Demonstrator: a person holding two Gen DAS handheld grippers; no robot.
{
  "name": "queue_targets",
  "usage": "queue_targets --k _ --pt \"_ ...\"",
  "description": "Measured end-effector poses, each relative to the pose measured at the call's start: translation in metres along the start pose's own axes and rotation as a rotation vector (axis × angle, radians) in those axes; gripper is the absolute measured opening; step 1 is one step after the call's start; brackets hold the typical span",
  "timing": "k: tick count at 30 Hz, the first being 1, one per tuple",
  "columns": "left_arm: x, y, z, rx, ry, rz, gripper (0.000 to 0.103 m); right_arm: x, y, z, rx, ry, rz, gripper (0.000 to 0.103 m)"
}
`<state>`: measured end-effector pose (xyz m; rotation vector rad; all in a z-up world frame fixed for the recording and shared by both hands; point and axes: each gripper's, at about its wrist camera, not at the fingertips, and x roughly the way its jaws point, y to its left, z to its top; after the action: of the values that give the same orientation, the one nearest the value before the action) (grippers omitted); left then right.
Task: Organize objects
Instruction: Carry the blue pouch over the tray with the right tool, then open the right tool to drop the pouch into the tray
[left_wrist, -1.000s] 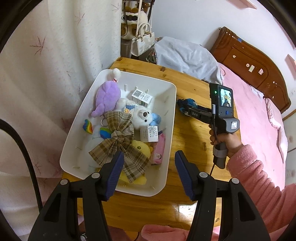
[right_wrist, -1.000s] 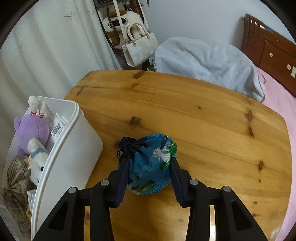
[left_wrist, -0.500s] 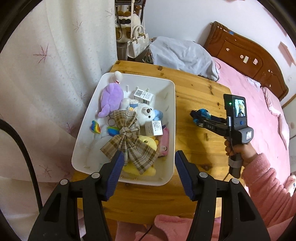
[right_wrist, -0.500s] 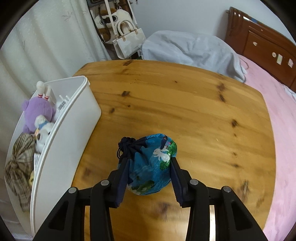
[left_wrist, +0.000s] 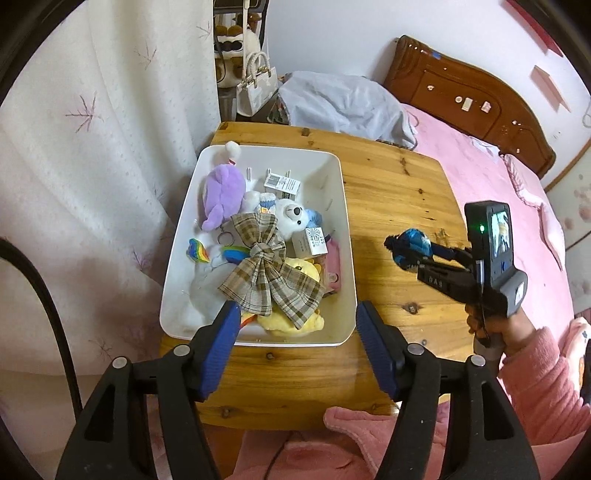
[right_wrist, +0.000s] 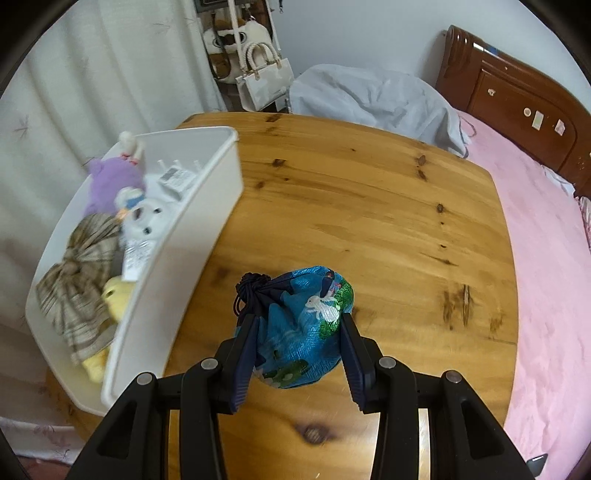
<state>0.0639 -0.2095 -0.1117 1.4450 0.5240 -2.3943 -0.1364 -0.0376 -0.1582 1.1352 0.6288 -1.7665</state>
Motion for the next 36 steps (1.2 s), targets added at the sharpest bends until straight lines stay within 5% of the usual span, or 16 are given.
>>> queue_targets --k 17,36 --pt "-0.029 0.035 -0.012 0.093 -0.043 -0.047 0.07 -0.056 0.087 -0.021 0.0 -0.103 0.093 0.044" --pt "-0.033 0.061 -0.007 0.26 -0.078 -0.055 0.07 -0.032 0.152 -0.032 0.059 -0.12 0.145 0.047"
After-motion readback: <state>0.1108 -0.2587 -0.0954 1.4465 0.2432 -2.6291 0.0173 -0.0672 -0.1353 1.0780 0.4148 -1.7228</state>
